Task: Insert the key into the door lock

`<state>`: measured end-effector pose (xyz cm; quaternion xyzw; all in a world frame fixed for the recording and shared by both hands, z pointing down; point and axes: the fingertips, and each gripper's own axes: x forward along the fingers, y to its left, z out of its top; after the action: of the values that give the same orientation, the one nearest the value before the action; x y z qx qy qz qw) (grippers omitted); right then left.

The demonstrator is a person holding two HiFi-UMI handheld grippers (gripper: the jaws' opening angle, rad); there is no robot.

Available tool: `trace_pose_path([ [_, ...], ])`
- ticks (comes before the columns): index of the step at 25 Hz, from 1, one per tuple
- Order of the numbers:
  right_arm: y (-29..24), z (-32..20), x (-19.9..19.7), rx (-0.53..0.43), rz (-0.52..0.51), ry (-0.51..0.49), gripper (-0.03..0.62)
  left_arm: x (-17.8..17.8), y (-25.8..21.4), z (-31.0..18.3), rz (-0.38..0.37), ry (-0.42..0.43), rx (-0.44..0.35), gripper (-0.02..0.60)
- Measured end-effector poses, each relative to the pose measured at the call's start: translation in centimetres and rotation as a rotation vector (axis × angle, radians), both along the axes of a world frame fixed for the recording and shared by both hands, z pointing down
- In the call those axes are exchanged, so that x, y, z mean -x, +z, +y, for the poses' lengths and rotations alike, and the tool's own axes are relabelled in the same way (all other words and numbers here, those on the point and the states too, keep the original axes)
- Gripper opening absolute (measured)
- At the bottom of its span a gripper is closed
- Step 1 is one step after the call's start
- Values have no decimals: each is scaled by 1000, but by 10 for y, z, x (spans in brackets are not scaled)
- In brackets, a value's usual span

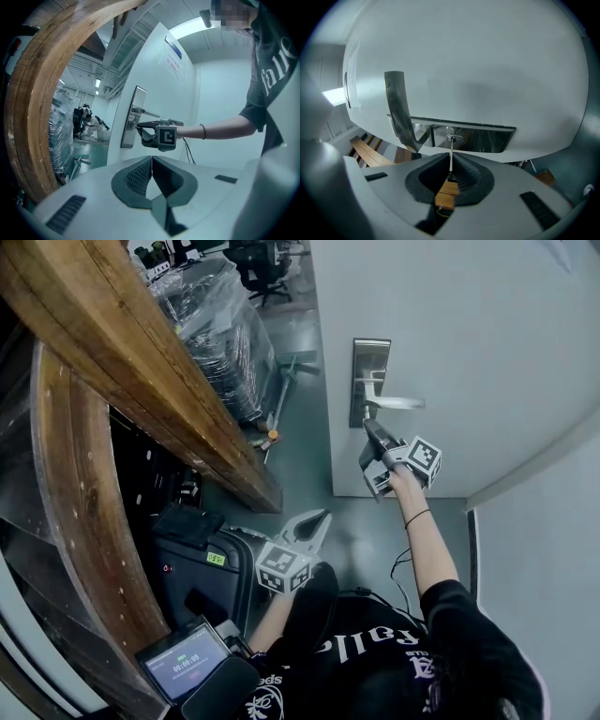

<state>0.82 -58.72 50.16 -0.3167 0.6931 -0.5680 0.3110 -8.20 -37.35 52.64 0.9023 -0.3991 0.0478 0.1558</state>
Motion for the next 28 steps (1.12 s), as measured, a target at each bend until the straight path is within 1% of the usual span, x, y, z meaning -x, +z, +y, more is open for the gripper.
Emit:
trace_pose_path([
  [3, 1, -5, 1, -8, -4, -16, 37, 2, 2, -1, -4, -5, 3, 5],
  [7, 4, -7, 2, 1, -24, 16, 37, 2, 5, -2, -8, -2, 4, 5],
  [10, 5, -10, 5, 5, -36, 15, 37, 1, 8, -4, -12, 6, 7, 5],
  [15, 6, -15, -2, -6, -99, 22, 37, 3, 10, -7, -17, 14, 8, 5],
  [21, 9, -27, 0, -12, -32, -12, 37, 10, 20, -10, -23, 10, 19, 5],
  [23, 10, -29, -2, -18, -35, 0, 37, 10, 22, -11, -22, 14, 19, 5],
  [26, 15, -40, -1, -2, -61, 36, 37, 10, 24, -14, -22, 23, 18, 5],
  [28, 13, -52, -1, 17, -43, 55, 37, 9, 24, -17, -22, 30, 22, 5],
])
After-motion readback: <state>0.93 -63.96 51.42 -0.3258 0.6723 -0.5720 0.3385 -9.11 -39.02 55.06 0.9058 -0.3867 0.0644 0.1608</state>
